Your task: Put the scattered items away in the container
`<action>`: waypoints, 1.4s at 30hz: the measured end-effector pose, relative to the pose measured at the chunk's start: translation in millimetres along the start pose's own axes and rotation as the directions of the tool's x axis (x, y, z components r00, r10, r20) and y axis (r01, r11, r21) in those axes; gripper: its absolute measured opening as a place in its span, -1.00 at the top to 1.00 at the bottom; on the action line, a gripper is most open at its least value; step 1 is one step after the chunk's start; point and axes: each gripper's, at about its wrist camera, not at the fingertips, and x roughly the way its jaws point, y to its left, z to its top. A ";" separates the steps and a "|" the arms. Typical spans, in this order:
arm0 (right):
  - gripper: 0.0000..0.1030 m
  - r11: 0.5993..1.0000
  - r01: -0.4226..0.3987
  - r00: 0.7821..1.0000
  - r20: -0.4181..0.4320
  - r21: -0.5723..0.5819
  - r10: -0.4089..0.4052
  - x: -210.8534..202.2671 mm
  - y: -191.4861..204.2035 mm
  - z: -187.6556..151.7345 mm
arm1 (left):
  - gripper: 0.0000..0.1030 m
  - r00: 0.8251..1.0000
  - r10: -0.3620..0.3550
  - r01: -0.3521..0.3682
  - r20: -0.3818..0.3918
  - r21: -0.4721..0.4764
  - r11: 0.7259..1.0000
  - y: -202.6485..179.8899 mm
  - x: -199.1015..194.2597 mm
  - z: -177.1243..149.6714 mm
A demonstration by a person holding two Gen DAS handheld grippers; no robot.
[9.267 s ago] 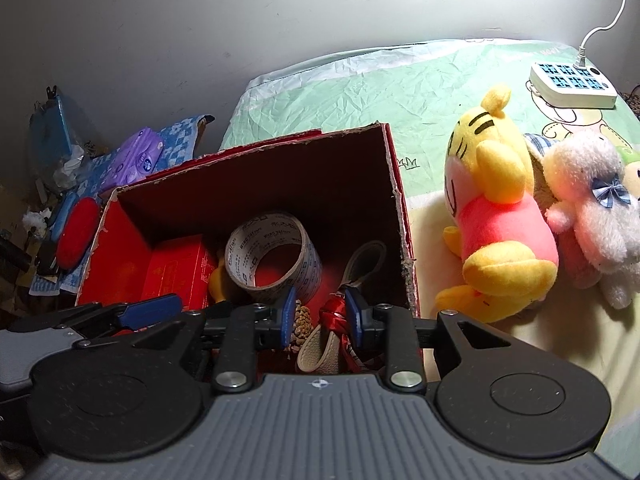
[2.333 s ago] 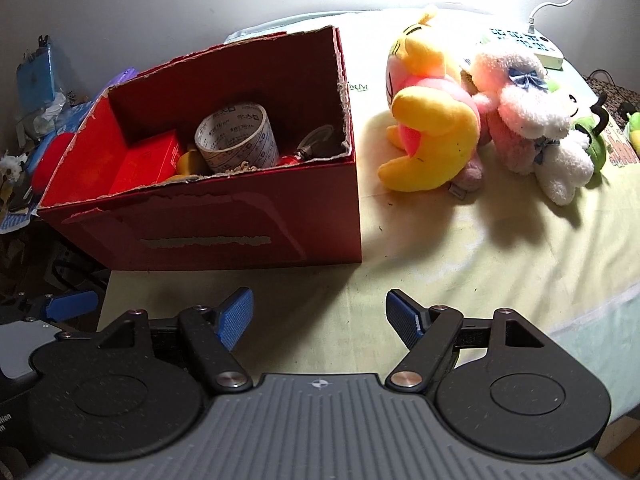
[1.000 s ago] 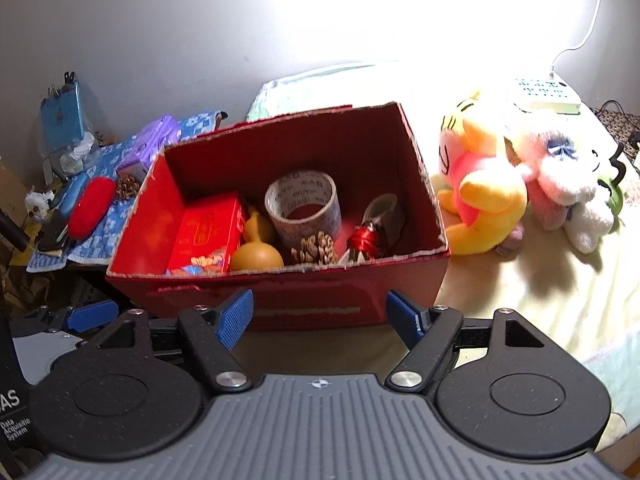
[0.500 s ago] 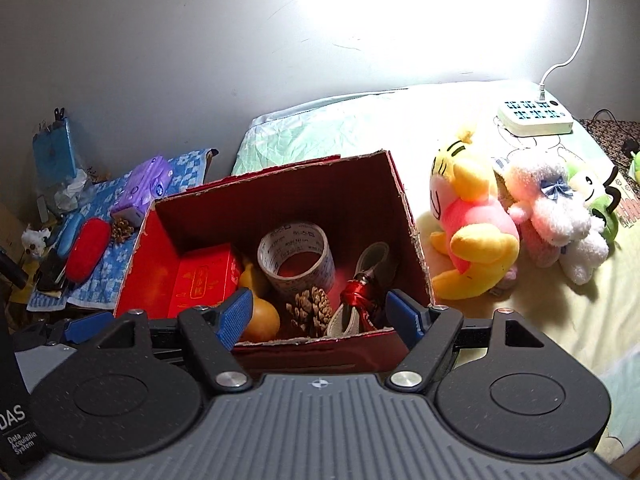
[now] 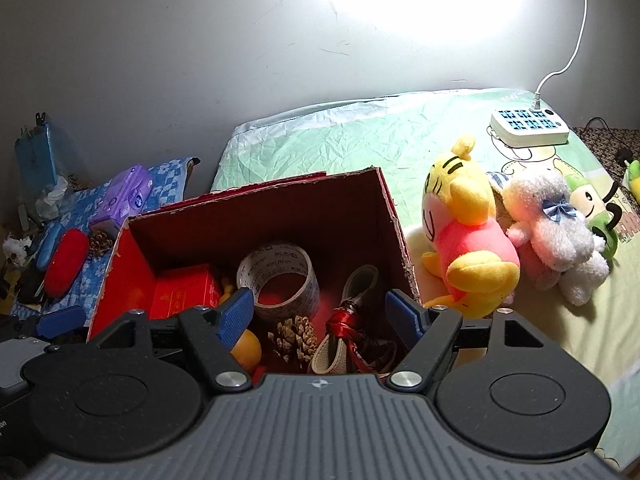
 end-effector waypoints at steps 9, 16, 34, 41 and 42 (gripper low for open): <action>-0.45 1.000 -0.017 0.999 -0.029 0.003 0.017 19.6 3.0 7.0 | -0.97 1.000 0.002 -0.002 -0.013 -0.006 1.000 4.1 14.8 8.1; -0.45 1.000 -0.024 0.998 -0.064 0.002 0.024 35.8 2.1 9.4 | -0.98 1.000 0.009 -0.009 -0.025 -0.006 1.000 5.7 25.6 9.9; -0.45 0.999 -0.048 0.996 -0.071 0.014 0.049 45.4 -3.9 15.1 | -0.98 0.996 0.075 -0.076 -0.041 -0.043 0.996 4.8 35.9 14.2; -0.45 0.999 -0.049 0.995 -0.082 0.014 0.050 49.5 -6.3 14.7 | -0.98 0.996 0.072 -0.075 -0.054 -0.059 0.995 5.4 38.5 13.6; -0.45 0.999 -0.050 0.995 -0.084 0.014 0.051 50.1 -6.4 14.4 | -0.98 0.996 0.073 -0.076 -0.052 -0.060 0.995 5.3 38.3 13.1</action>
